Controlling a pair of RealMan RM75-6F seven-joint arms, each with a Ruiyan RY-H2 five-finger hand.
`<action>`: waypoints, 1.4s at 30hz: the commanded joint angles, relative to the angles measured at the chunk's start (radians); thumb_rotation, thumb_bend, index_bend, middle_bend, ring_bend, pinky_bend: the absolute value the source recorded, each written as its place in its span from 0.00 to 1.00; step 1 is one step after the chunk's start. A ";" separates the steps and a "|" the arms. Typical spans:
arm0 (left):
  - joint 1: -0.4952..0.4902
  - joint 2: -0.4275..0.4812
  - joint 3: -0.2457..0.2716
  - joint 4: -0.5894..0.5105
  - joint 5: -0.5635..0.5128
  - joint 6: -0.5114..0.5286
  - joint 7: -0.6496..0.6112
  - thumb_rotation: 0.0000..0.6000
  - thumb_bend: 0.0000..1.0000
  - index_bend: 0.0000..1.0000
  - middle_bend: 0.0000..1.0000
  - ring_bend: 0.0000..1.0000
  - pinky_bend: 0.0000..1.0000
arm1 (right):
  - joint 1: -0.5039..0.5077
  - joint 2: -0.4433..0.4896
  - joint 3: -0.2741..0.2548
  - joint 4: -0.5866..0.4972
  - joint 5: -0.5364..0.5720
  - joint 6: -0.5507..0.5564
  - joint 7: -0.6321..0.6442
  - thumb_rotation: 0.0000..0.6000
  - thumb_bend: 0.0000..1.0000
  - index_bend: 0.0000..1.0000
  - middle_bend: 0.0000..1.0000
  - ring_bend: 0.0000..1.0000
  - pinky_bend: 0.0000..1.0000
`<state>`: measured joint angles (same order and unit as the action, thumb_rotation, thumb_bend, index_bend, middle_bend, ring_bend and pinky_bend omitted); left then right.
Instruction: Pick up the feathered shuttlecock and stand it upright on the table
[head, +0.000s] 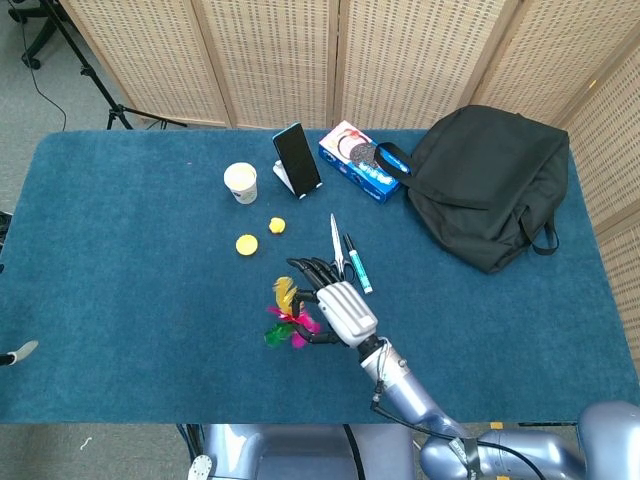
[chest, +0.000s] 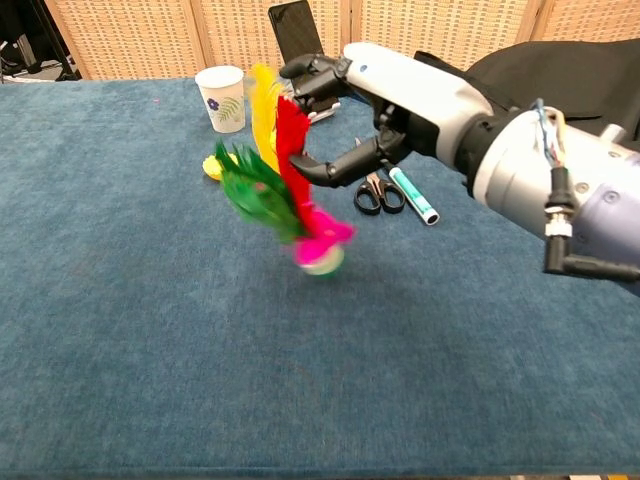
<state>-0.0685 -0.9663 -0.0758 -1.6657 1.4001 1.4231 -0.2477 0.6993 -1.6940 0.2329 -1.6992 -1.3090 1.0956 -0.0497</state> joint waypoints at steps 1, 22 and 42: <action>0.000 0.000 0.001 -0.002 0.001 0.001 0.003 1.00 0.00 0.00 0.00 0.00 0.00 | -0.012 0.009 -0.016 0.015 -0.015 0.006 0.015 1.00 0.57 0.68 0.08 0.00 0.00; -0.002 0.000 0.004 -0.006 0.003 -0.003 0.010 1.00 0.00 0.00 0.00 0.00 0.00 | -0.069 0.080 -0.054 0.080 -0.051 0.020 0.132 1.00 0.56 0.59 0.07 0.00 0.00; 0.005 -0.004 0.003 -0.011 0.003 0.017 0.027 1.00 0.00 0.00 0.00 0.00 0.00 | -0.153 0.356 -0.137 -0.130 -0.273 0.151 0.150 1.00 0.00 0.00 0.00 0.00 0.00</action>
<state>-0.0645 -0.9696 -0.0723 -1.6763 1.4039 1.4376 -0.2217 0.5678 -1.3882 0.1023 -1.7841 -1.5551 1.2146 0.1271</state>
